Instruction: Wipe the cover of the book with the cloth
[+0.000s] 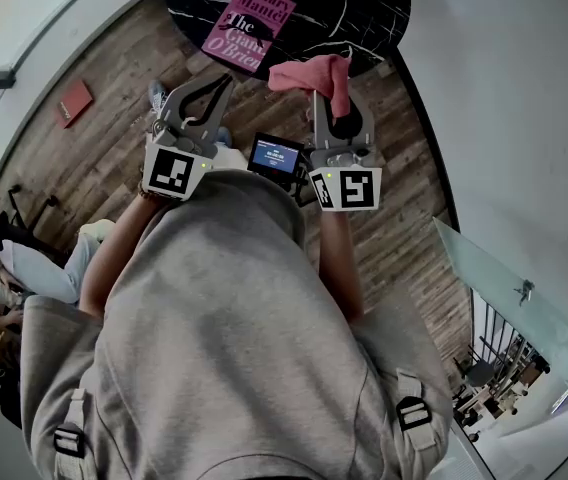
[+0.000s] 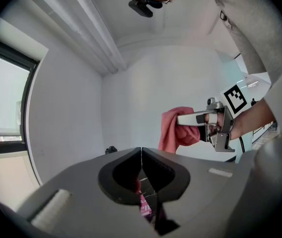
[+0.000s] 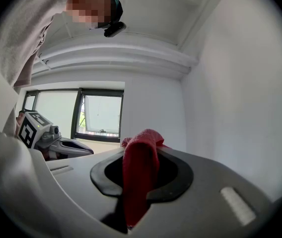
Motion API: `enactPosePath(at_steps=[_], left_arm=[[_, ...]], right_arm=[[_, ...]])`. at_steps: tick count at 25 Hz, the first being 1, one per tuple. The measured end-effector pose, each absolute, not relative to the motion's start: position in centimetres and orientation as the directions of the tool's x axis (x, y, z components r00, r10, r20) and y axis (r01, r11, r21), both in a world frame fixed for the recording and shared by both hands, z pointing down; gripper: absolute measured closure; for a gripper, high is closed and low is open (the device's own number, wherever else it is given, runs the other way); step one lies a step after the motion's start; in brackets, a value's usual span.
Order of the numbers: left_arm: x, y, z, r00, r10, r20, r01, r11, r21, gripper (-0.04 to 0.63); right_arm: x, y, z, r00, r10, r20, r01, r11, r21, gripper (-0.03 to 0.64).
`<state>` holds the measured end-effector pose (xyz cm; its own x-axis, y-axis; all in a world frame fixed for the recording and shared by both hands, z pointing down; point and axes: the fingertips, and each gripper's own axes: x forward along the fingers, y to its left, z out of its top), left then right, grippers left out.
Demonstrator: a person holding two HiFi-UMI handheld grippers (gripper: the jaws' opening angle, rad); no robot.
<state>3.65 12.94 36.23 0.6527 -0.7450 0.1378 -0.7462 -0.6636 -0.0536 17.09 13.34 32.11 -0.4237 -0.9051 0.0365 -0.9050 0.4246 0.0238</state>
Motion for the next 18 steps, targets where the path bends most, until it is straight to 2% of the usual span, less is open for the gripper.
enactPosePath(at_steps=[18], left_arm=[[3.8,11.9,36.6,0.642,-0.752,0.150,-0.754,-0.655,-0.055,0.589]], right_arm=[[18.2,11.8,32.2,-0.415,-0.909,0.035,-0.909,0.416,0.026,0.529]])
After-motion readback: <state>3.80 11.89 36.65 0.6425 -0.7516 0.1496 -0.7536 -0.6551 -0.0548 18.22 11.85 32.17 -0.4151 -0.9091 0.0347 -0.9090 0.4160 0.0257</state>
